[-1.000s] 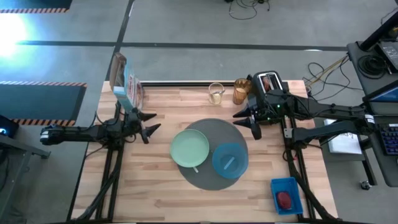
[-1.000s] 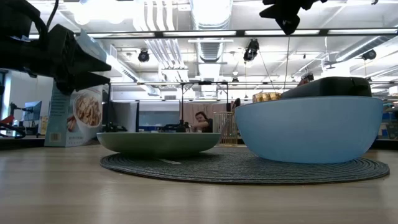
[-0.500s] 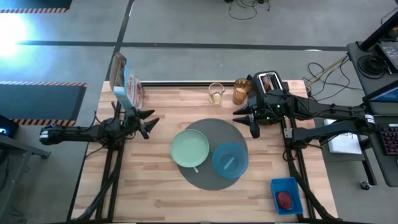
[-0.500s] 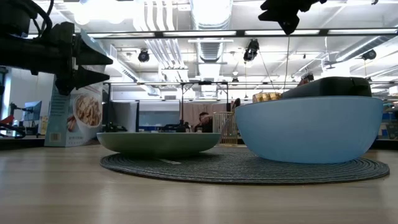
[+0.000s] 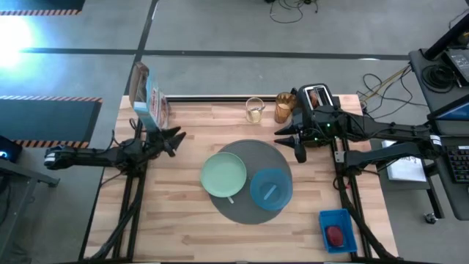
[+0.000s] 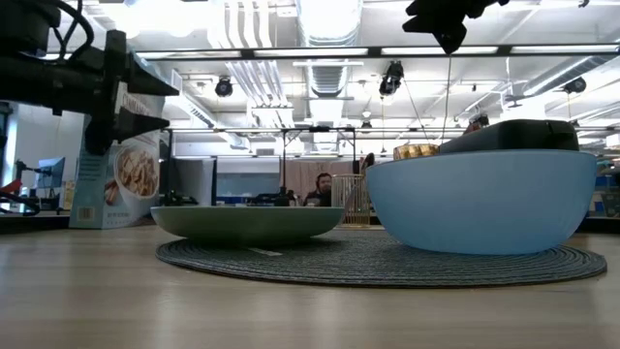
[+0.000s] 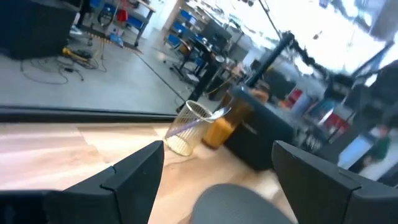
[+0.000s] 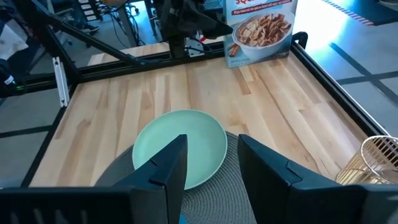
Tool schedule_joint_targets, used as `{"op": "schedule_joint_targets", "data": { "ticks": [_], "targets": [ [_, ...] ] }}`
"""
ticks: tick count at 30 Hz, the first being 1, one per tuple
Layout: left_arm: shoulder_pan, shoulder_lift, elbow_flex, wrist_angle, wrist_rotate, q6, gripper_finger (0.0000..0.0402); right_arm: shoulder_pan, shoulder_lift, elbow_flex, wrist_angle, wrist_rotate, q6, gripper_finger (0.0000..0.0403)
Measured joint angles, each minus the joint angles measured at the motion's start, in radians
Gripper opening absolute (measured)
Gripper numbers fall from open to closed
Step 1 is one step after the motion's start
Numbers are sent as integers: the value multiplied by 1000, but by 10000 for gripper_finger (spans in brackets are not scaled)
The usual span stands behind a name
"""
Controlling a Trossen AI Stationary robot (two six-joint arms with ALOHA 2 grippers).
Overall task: Arrange a breakfast setting
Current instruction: Pour the cereal from the cereal box into the blue bowl
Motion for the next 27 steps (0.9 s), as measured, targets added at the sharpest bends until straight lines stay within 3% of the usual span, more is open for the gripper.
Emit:
{"op": "schedule_joint_targets", "data": {
  "ticks": [7,12,20,27],
  "targets": [
    [0,31,0,24,5,-23,282,0,0,0,0,3,-15,123],
    [-2,54,0,77,136,-67,282,-2,0,0,0,64,-27,124],
    [-2,140,0,420,236,-35,276,-2,0,0,0,83,-25,125],
    [-10,229,23,404,263,-112,256,-3,-38,0,-4,216,-29,131]
  ]
}}
